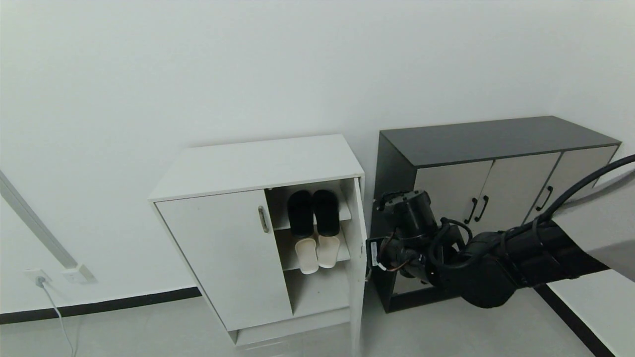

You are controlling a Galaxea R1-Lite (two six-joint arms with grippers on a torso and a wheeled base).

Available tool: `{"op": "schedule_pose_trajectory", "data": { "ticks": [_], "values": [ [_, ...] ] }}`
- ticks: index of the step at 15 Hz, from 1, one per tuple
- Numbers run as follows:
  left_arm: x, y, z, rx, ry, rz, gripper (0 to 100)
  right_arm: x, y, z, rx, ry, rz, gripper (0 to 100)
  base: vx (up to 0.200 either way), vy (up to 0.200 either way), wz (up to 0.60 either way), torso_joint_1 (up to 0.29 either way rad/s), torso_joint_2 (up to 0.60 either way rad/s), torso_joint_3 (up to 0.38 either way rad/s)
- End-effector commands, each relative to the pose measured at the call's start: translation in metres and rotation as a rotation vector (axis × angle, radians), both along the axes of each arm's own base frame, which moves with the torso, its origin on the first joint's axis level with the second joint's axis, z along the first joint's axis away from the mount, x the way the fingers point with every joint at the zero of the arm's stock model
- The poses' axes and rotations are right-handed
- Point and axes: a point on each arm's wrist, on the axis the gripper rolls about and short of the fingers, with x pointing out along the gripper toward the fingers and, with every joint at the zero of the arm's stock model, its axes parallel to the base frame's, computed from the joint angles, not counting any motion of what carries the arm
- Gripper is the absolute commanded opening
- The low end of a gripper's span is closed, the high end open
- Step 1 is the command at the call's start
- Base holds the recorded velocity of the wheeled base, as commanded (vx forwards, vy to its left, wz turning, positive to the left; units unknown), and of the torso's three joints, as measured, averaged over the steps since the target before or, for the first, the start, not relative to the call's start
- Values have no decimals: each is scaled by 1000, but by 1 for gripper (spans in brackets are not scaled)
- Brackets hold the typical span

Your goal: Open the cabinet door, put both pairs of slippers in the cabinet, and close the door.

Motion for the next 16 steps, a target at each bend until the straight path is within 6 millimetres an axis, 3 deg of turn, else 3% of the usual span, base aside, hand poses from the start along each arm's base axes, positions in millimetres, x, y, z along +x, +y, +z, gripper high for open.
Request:
{"op": "schedule_pose_trajectory", "data": {
  "ticks": [1, 4, 8, 14, 16],
  "values": [
    [0, 0, 0, -1, 2, 0, 0, -18, -2, 8, 35, -8, 74, 0, 0, 0, 0, 0, 0, 0],
    [0, 0, 0, -1, 2, 1, 0, -33, -12, 8, 1, -67, 164, 0, 0, 0, 0, 0, 0, 0],
    [0, 0, 0, -1, 2, 0, 0, -32, -11, 7, 6, -103, 171, 0, 0, 0, 0, 0, 0, 0],
    [0, 0, 0, -2, 2, 3, 0, -32, -12, 4, 6, -94, 179, 0, 0, 0, 600, -1, 4, 1],
    [0, 0, 0, -2, 2, 1, 0, -35, -14, 0, -1, -79, 190, 0, 0, 0, 0, 0, 0, 0]
  ]
}}
